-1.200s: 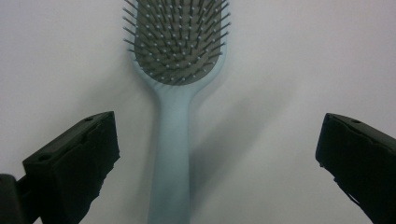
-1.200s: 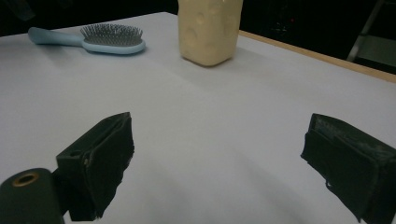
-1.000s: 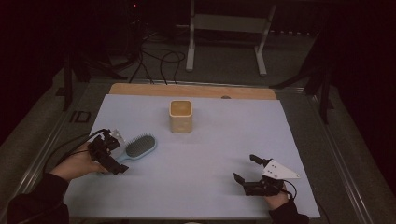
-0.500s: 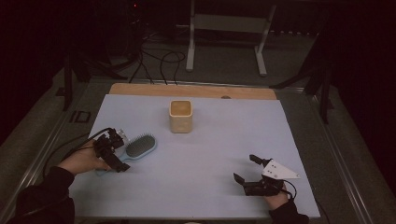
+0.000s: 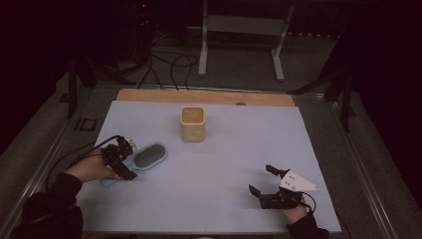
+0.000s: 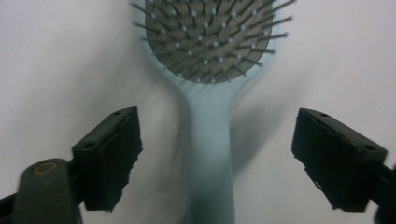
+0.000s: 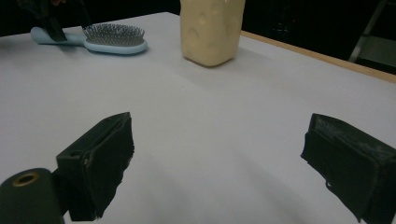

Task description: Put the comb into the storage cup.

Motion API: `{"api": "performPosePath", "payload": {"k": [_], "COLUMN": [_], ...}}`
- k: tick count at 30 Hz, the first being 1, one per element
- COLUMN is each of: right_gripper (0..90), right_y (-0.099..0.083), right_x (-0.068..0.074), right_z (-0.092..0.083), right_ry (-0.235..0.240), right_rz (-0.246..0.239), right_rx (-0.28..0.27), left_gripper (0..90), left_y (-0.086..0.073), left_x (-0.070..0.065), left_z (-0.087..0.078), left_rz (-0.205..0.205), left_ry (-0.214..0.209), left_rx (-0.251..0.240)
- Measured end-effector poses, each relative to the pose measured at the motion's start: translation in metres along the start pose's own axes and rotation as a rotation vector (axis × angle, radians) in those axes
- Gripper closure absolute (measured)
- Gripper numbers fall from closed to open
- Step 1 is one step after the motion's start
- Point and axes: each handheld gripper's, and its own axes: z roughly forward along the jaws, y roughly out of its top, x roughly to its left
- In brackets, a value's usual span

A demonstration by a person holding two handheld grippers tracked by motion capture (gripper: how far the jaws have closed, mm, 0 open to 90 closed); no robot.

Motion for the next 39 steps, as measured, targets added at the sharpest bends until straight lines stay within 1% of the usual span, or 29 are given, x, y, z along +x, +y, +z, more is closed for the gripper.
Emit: {"api": "performPosePath", "payload": {"k": [1,4,5,6,9,11,14,15,17,18,20,24,28,31,35,39], "right_gripper": [8.3,8.3,8.3,8.3,8.3,8.3,8.3,8.3,8.3,8.3,8.3,8.3,8.3,8.3,8.3,8.3], "right_y": [0.0,0.0,0.0,0.0,0.0,0.0,0.0,0.0,0.0,0.0,0.0,0.0,0.0,0.0,0.0,0.0], "right_x": [0.0,0.0,0.0,0.0,0.0,0.0,0.0,0.0,0.0,0.0,0.0,0.0,0.0,0.0,0.0,0.0], "right_z": [0.0,0.0,0.0,0.0,0.0,0.0,0.0,0.0,0.0,0.0,0.0,-0.001,-0.001,-0.001,-0.001,-0.001], "right_ry": [0.0,0.0,0.0,0.001,0.0,0.0,0.0,0.0,0.0,0.0,0.0,-0.002,-0.002,-0.002,-0.002,-0.002], "right_rz": [-0.001,-0.001,0.0,0.0,0.0,-0.002,-0.001,0.0,0.001,0.0,0.0,0.001,0.001,-0.001,0.0,-0.002], "right_rx": [0.001,0.0,0.001,0.0,-0.001,0.001,-0.001,-0.001,-0.001,-0.001,-0.002,-0.001,-0.001,-0.002,-0.001,-0.002], "left_gripper": [19.7,26.2,30.4,32.7,36.6,38.4,44.1,44.7,48.3,48.5,51.4,58.8,65.2,65.8,68.1,69.4], "left_y": [0.0,0.002,0.002,0.003,0.004,0.005,0.006,0.006,0.007,0.007,0.007,0.007,0.009,0.009,0.01,0.008], "left_x": [0.0,0.001,0.002,0.002,0.003,0.002,0.002,0.002,0.002,0.003,0.003,0.004,0.004,0.004,0.004,0.002], "left_z": [0.001,0.001,0.001,0.001,0.001,0.002,0.004,0.004,0.005,0.006,0.008,0.009,0.012,0.012,0.013,0.013], "left_rz": [0.003,0.002,0.001,-0.001,-0.002,0.007,0.007,0.013,0.012,0.009,0.007,0.01,0.006,-0.001,-0.012,-0.021], "left_ry": [-0.002,0.01,0.015,0.017,0.018,0.021,0.021,0.027,0.025,0.029,0.032,0.015,-0.001,-0.007,-0.003,0.006], "left_rx": [0.006,0.002,-0.003,-0.005,-0.004,0.011,0.02,0.02,0.026,0.03,0.027,0.029,0.053,0.061,0.07,0.056]}}
